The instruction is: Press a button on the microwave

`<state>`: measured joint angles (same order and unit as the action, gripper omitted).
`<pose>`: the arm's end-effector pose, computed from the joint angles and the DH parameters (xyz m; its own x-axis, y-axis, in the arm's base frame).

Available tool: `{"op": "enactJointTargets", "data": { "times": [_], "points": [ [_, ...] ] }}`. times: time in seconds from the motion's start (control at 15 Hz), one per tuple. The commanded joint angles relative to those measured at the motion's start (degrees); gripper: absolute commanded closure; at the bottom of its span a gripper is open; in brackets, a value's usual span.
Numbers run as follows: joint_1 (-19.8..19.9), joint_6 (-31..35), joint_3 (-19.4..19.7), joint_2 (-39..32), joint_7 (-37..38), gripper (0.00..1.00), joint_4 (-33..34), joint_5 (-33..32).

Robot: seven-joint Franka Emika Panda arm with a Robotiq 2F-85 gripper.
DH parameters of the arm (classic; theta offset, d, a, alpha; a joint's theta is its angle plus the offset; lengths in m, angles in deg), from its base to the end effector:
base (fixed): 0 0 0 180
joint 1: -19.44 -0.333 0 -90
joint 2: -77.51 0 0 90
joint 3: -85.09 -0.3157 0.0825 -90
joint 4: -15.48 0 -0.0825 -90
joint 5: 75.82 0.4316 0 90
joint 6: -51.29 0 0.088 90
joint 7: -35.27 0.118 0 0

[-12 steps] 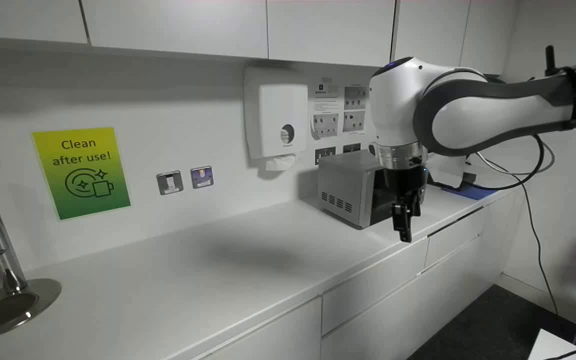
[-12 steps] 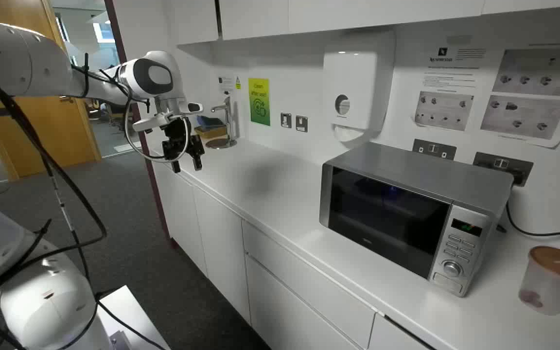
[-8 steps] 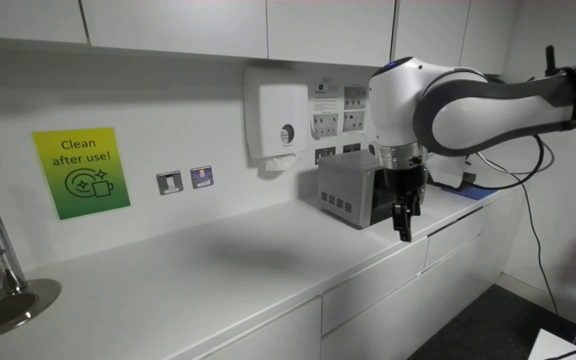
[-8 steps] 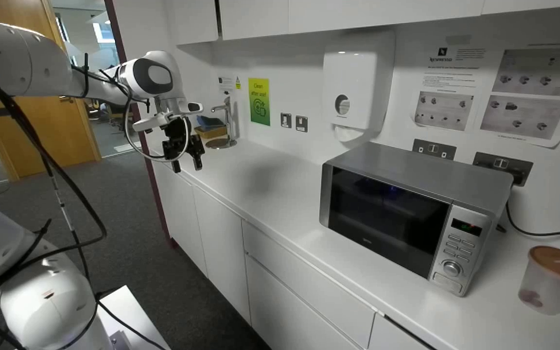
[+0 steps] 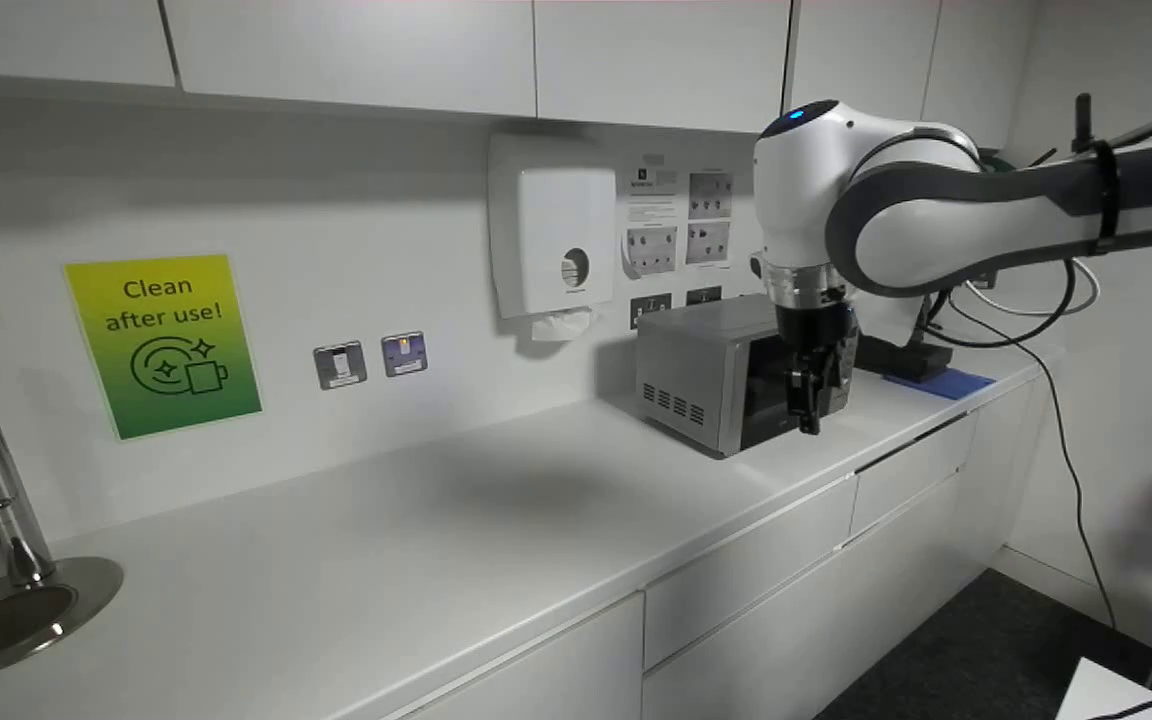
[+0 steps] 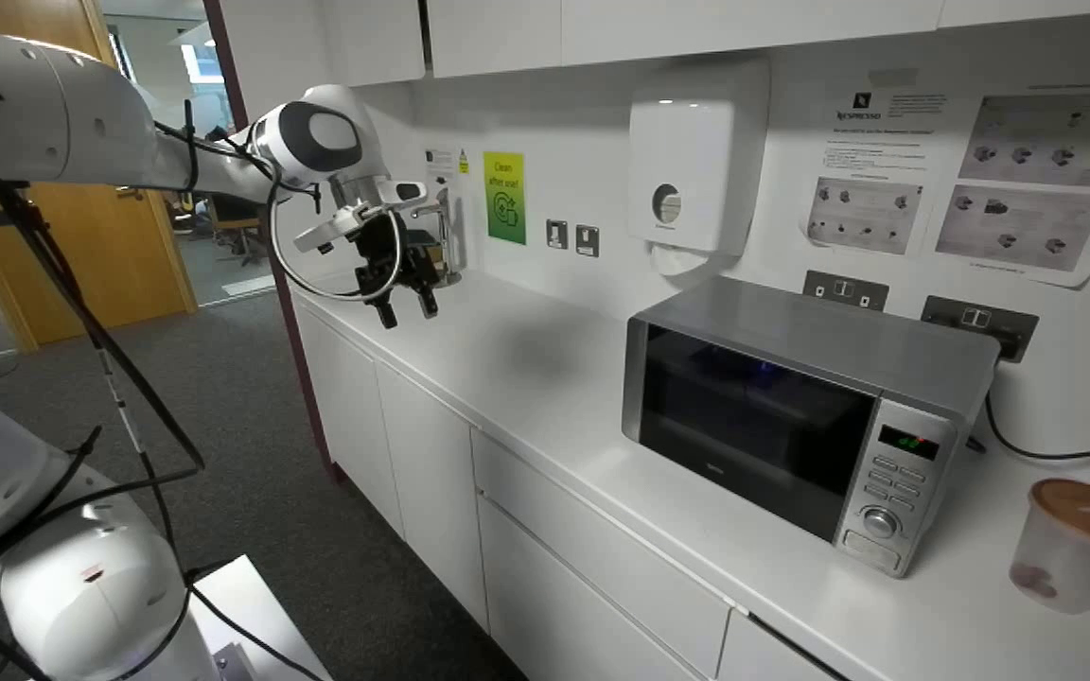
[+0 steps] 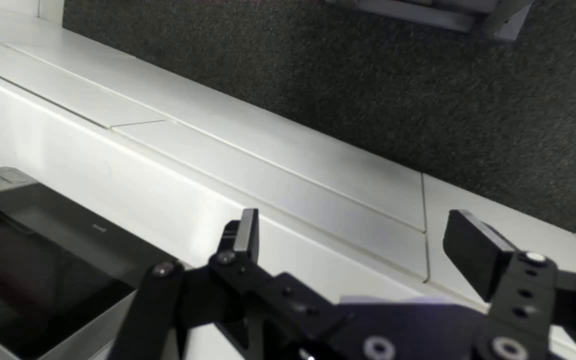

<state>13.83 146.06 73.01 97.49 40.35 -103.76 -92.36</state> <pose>0.4730 0.1277 0.5481 0.9718 0.2281 -0.0590 0.2340 -0.9051 0.3551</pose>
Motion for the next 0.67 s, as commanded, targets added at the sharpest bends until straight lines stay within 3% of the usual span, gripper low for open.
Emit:
{"op": "enactJointTargets", "data": {
  "times": [0.0, 0.27, 0.4, 0.47, 0.6],
  "points": [
    [1.28, 5.72, 4.96, -0.38, -6.73, 0.0, 1.13, -3.93],
    [1.77, 19.04, 9.35, -0.54, -6.75, 0.0, 0.54, 1.42],
    [0.75, 14.37, 9.73, -2.29, -7.94, 0.0, 2.78, 7.03],
    [1.96, 16.6, 8.89, -0.5, -6.46, 0.0, 0.36, 3.39],
    [1.62, 16.03, 8.91, -1.21, -6.74, 0.0, 0.68, 5.8]
  ]
}}
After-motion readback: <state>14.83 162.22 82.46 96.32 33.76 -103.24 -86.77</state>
